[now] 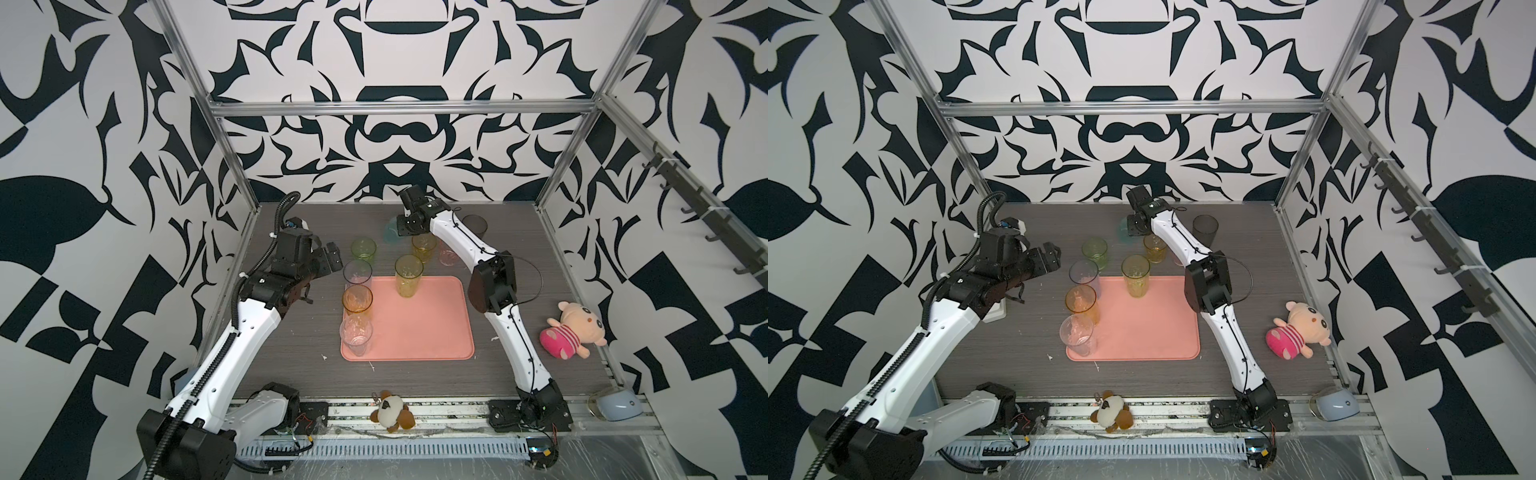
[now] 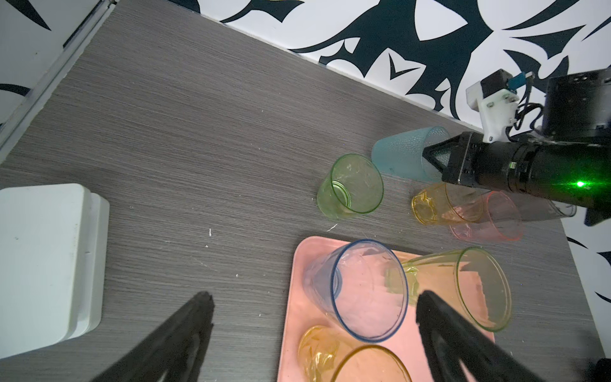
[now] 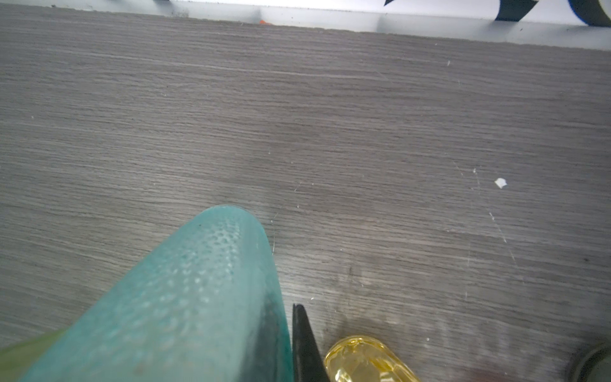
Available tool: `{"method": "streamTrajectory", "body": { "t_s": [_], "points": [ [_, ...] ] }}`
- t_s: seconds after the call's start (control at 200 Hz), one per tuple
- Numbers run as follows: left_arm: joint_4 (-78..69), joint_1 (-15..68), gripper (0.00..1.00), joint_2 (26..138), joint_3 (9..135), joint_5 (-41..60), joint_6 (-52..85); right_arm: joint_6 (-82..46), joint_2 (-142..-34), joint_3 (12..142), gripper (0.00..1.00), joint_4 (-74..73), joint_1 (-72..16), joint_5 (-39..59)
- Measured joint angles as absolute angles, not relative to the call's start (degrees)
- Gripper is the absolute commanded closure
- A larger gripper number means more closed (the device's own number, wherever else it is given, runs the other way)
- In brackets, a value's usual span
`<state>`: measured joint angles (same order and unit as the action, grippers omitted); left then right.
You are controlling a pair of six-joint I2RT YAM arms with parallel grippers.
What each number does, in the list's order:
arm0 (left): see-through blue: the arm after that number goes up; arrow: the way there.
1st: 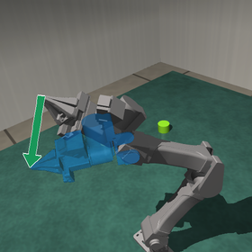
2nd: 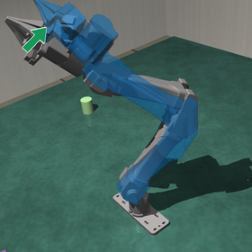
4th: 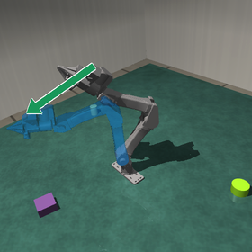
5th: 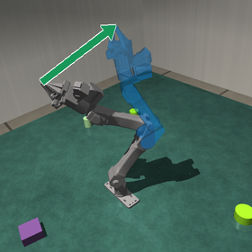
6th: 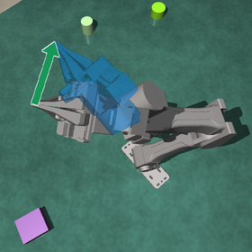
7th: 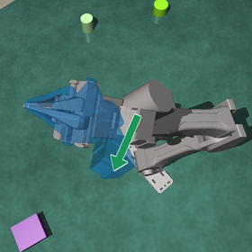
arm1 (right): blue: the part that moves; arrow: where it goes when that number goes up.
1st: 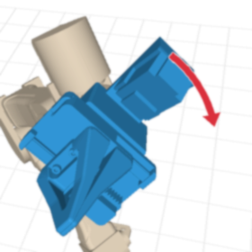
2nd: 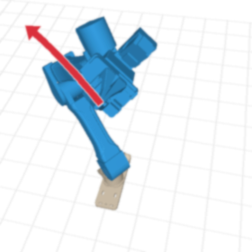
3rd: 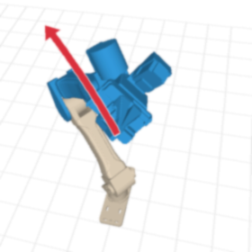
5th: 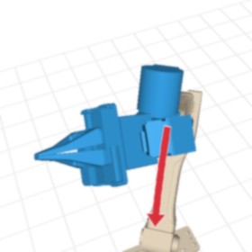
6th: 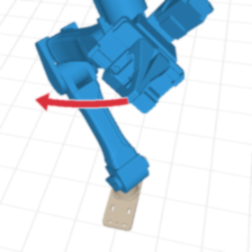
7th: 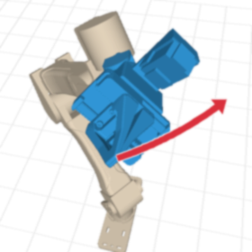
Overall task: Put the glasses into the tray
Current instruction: 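Lower the open right gripper over the teal glass rim, then close the right gripper on the teal glass and lift it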
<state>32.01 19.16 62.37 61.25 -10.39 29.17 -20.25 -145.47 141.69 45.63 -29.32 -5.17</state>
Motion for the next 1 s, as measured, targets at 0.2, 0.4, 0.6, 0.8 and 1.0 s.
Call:
{"method": "streamTrajectory", "body": {
  "t_s": [0.2, 0.4, 0.6, 0.8, 1.0],
  "points": [
    [32.2, 19.2, 0.01, 62.3, 61.3, -10.2, 29.5, -20.3, -145.4, 142.4, 1.0, 46.9, -29.3, -5.1],
    [32.4, 19.2, 0.01, 61.9, 61.3, -10.1, 30.1, -20.2, -142.6, 142.6, 1.0, 48.9, -29.3, -5.1],
    [32.5, 19.2, 0.01, 61.1, 61.3, -10.0, 31.0, -20.2, -137.7, 143.4, 1.0, 51.0, -29.3, -5.2],
    [33.0, 19.2, 0.01, 59.9, 61.3, -9.4, 32.2, -20.3, -133.2, 143.9, 1.0, 55.5, -29.3, -6.0],
    [36.0, 19.2, 0.01, 59.9, 61.3, -8.6, 33.1, -20.9, -128.8, 143.8, 1.0, 62.0, -29.3, -6.3]
  ]
}}
